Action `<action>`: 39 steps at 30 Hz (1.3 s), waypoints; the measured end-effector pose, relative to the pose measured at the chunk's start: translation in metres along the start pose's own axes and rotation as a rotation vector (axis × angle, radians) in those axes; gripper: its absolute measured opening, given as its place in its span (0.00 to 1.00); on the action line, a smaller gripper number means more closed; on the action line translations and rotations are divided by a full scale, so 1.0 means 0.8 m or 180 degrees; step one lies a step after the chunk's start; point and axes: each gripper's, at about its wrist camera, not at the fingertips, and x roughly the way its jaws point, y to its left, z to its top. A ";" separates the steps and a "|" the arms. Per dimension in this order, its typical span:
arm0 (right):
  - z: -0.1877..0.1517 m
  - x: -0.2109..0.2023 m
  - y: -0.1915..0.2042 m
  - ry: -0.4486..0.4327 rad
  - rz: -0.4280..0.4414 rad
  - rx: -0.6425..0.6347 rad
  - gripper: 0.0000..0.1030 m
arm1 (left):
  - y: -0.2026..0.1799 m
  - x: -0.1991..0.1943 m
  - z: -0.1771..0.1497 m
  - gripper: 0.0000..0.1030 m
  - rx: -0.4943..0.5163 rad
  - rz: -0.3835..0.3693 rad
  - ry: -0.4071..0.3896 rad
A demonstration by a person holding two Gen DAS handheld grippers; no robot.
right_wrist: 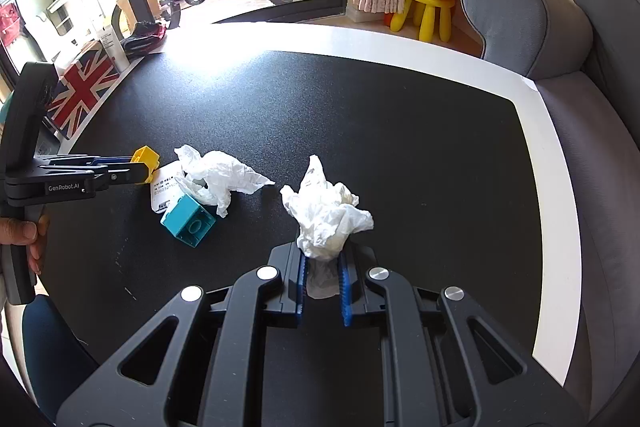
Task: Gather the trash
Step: 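Grasp the yellow Lego brick with the left tool while the right tool holds the tissue, then carry the tissue and yellow brick over the pink bin and open both tools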
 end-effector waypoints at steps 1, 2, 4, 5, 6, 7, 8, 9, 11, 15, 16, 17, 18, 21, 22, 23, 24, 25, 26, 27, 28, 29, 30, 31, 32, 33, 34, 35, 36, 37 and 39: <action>0.000 0.000 0.001 -0.0005 0.0005 -0.0004 0.12 | -0.002 -0.001 0.000 0.35 0.0012 0.0004 -0.0010; 0.001 0.000 0.002 -0.0009 0.0012 -0.0008 0.12 | -0.003 -0.001 0.000 0.35 0.0031 -0.0001 -0.0020; 0.000 -0.001 0.003 -0.0017 0.0018 -0.0017 0.12 | -0.006 -0.004 -0.002 0.35 0.0084 0.0004 -0.0050; 0.000 -0.002 0.005 -0.0022 0.0022 -0.0019 0.12 | -0.006 -0.007 -0.002 0.34 0.0102 0.0011 -0.0065; -0.001 -0.003 0.005 -0.0032 0.0028 -0.0023 0.12 | -0.007 -0.011 -0.003 0.34 0.0123 0.0021 -0.0086; -0.002 -0.005 0.006 -0.0041 0.0033 -0.0026 0.12 | -0.007 -0.016 -0.004 0.34 0.0149 0.0026 -0.0111; -0.002 -0.007 0.007 -0.0051 0.0038 -0.0026 0.12 | -0.007 -0.021 -0.006 0.34 0.0172 0.0037 -0.0133; -0.004 -0.010 0.009 -0.0067 0.0044 -0.0027 0.12 | -0.008 -0.026 -0.007 0.34 0.0198 0.0054 -0.0163; -0.008 -0.017 0.013 -0.0100 0.0040 -0.0043 0.12 | -0.011 -0.037 -0.013 0.34 0.0279 0.0098 -0.0230; -0.016 -0.031 0.022 -0.0149 0.0035 -0.0087 0.12 | -0.017 -0.060 -0.027 0.34 0.0426 0.0170 -0.0318; -0.019 -0.035 0.024 -0.0164 0.0034 -0.0097 0.12 | -0.020 -0.067 -0.032 0.34 0.0477 0.0184 -0.0344; -0.022 -0.041 0.028 -0.0181 0.0032 -0.0113 0.12 | -0.021 -0.072 -0.037 0.34 0.0520 0.0208 -0.0361; -0.024 -0.046 0.032 -0.0194 0.0030 -0.0131 0.12 | -0.025 -0.076 -0.040 0.34 0.0565 0.0221 -0.0379; -0.032 -0.061 0.044 -0.0229 0.0035 -0.0200 0.12 | -0.036 -0.097 -0.056 0.34 0.0702 0.0254 -0.0450; -0.035 -0.067 0.047 -0.0247 0.0043 -0.0210 0.12 | -0.040 -0.099 -0.059 0.34 0.0731 0.0252 -0.0470; -0.037 -0.072 0.050 -0.0262 0.0053 -0.0219 0.12 | -0.043 -0.106 -0.063 0.34 0.0764 0.0251 -0.0494; -0.040 -0.078 0.054 -0.0284 0.0063 -0.0229 0.12 | -0.046 -0.111 -0.066 0.34 0.0787 0.0249 -0.0515; -0.043 -0.085 0.058 -0.0306 0.0072 -0.0238 0.12 | -0.048 -0.119 -0.072 0.34 0.0819 0.0243 -0.0542; -0.046 -0.090 0.061 -0.0321 0.0083 -0.0249 0.12 | -0.050 -0.127 -0.077 0.34 0.0848 0.0245 -0.0564; -0.050 -0.098 0.066 -0.0347 0.0094 -0.0272 0.12 | -0.054 -0.136 -0.083 0.34 0.0890 0.0240 -0.0593; -0.054 -0.105 0.071 -0.0370 0.0101 -0.0290 0.12 | -0.056 -0.141 -0.089 0.34 0.0909 0.0226 -0.0608; -0.058 -0.112 0.076 -0.0396 0.0118 -0.0311 0.12 | -0.058 -0.147 -0.093 0.34 0.0933 0.0219 -0.0627; -0.062 -0.119 0.081 -0.0420 0.0136 -0.0328 0.12 | -0.060 -0.154 -0.099 0.34 0.0953 0.0215 -0.0651; -0.066 -0.125 0.084 -0.0436 0.0155 -0.0342 0.12 | -0.061 -0.159 -0.104 0.34 0.0960 0.0204 -0.0663; -0.071 -0.132 0.089 -0.0451 0.0177 -0.0358 0.12 | -0.063 -0.164 -0.108 0.34 0.0973 0.0202 -0.0678; -0.077 -0.139 0.094 -0.0467 0.0201 -0.0380 0.12 | -0.065 -0.170 -0.116 0.34 0.0992 0.0202 -0.0692; -0.083 -0.145 0.099 -0.0472 0.0227 -0.0401 0.12 | -0.066 -0.173 -0.121 0.34 0.0996 0.0189 -0.0696; -0.089 -0.151 0.103 -0.0474 0.0258 -0.0426 0.12 | -0.067 -0.177 -0.128 0.34 0.0999 0.0174 -0.0699; -0.094 -0.155 0.108 -0.0475 0.0282 -0.0448 0.12 | -0.068 -0.179 -0.133 0.34 0.1006 0.0169 -0.0702; -0.101 -0.159 0.113 -0.0471 0.0310 -0.0468 0.12 | -0.070 -0.183 -0.142 0.34 0.1024 0.0164 -0.0710; -0.115 -0.167 0.123 -0.0451 0.0389 -0.0509 0.12 | -0.073 -0.187 -0.153 0.34 0.1032 0.0161 -0.0715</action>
